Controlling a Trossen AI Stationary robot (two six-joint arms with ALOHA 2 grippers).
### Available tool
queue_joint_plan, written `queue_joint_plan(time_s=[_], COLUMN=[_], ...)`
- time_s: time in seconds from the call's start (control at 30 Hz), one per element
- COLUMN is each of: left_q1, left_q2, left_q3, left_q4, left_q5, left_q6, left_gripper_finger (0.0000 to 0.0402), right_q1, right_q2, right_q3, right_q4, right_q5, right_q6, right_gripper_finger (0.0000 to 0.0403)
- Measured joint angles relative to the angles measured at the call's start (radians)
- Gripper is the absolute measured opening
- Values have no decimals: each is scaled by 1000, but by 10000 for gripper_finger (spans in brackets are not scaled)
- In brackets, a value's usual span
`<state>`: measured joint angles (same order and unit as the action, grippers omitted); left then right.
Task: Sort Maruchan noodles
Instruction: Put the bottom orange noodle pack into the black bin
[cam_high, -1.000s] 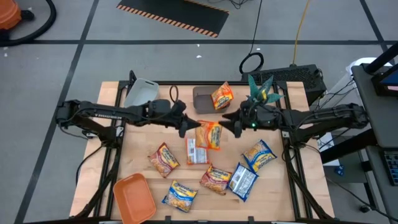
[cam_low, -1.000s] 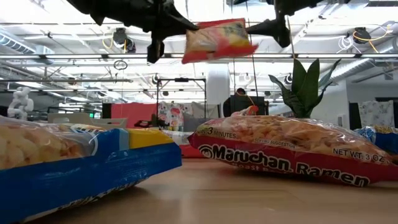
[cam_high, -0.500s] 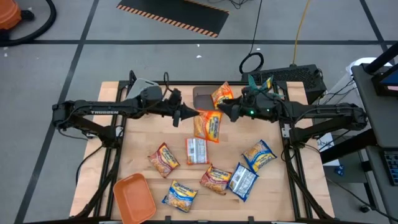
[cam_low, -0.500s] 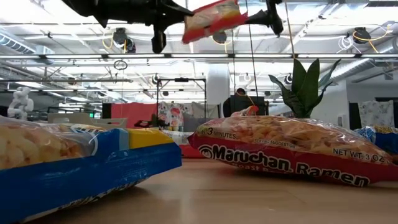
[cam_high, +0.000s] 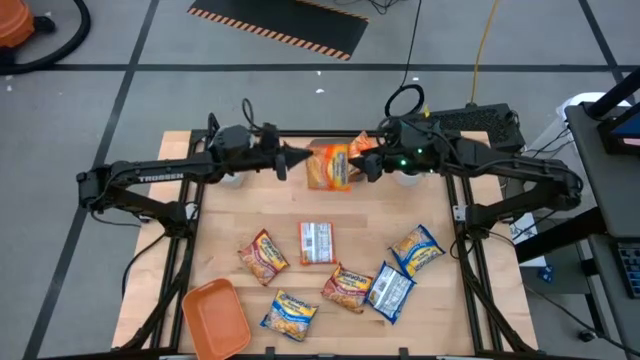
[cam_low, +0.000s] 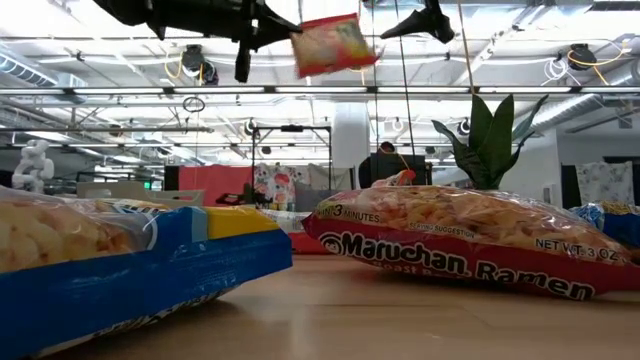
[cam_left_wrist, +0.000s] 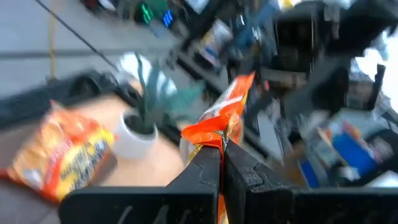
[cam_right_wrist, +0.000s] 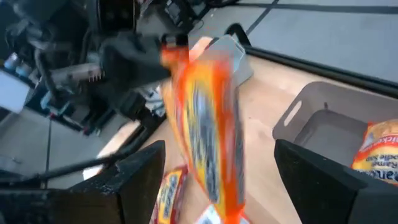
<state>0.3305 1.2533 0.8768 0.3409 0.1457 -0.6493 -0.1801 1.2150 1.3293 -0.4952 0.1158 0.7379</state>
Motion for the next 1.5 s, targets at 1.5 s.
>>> queue_joint_plan(time_s=[1.5], left_q1=[-51], left_q2=[3], left_q3=[0], left_q4=[169], left_q5=[-144], left_q6=[63], left_gripper_finger=[3], right_q1=[-159], right_q2=[203], right_q3=[-3], right_q4=[318], right_q5=[-381], right_q6=[-203], right_gripper_finger=[277])
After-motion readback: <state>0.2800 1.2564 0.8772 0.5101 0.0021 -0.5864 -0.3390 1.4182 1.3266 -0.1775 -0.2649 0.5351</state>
